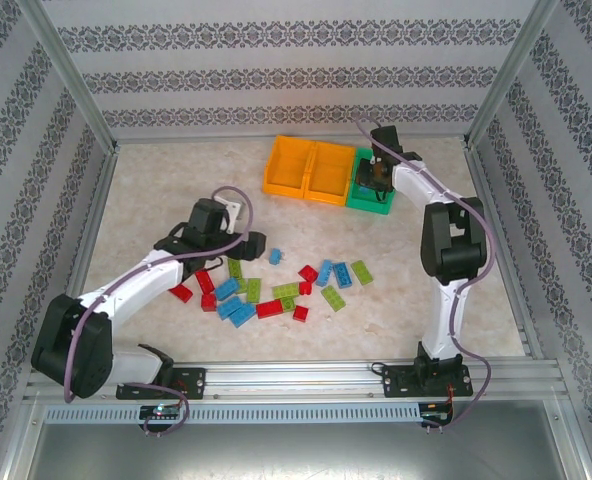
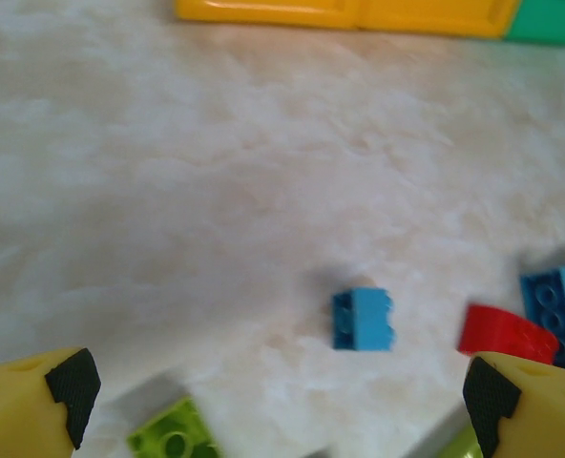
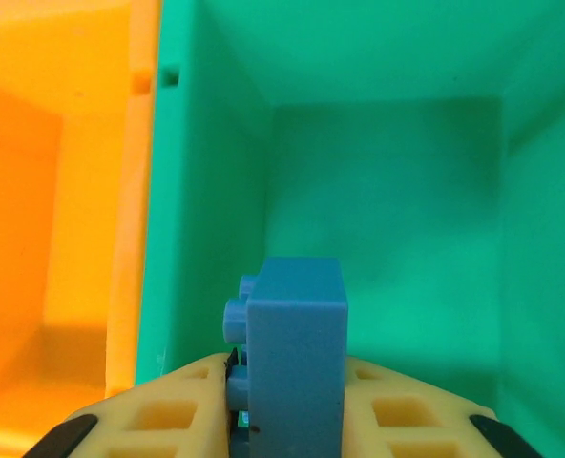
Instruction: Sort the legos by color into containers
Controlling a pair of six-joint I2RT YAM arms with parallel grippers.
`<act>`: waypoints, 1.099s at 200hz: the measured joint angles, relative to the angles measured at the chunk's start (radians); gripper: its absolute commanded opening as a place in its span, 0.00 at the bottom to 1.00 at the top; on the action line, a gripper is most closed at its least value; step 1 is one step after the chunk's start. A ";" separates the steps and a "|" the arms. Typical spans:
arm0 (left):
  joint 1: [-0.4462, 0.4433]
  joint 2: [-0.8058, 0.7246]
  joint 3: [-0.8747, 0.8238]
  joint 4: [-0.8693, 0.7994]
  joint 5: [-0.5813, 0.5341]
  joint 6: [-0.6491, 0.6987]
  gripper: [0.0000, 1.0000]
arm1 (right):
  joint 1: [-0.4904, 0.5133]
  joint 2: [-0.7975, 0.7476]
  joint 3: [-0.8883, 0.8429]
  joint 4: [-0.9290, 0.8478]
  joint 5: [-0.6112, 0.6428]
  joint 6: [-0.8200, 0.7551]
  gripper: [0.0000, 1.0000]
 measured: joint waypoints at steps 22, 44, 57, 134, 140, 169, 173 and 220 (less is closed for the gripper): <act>-0.056 0.037 0.004 -0.005 0.003 0.019 1.00 | 0.000 0.040 0.049 -0.031 0.010 0.013 0.38; -0.096 0.084 0.014 -0.017 0.002 0.027 1.00 | 0.000 0.070 0.078 -0.051 0.012 0.020 0.41; -0.111 0.102 0.022 -0.027 0.001 0.030 1.00 | 0.000 0.082 0.087 -0.056 0.012 0.025 0.46; -0.147 0.197 0.129 -0.061 -0.016 0.053 0.94 | 0.008 0.037 -0.013 -0.023 0.026 0.014 0.65; -0.150 0.208 0.131 -0.061 -0.016 0.054 0.93 | 0.009 0.034 -0.018 -0.019 0.026 0.007 0.65; -0.169 0.267 0.156 -0.085 -0.017 0.055 0.91 | 0.023 0.032 -0.026 -0.006 0.026 -0.018 0.65; -0.172 0.275 0.161 -0.089 -0.019 0.055 0.90 | 0.025 0.032 -0.027 -0.003 0.026 -0.023 0.65; -0.188 0.338 0.203 -0.124 -0.048 0.051 0.88 | 0.066 0.024 -0.051 0.040 0.019 -0.074 0.62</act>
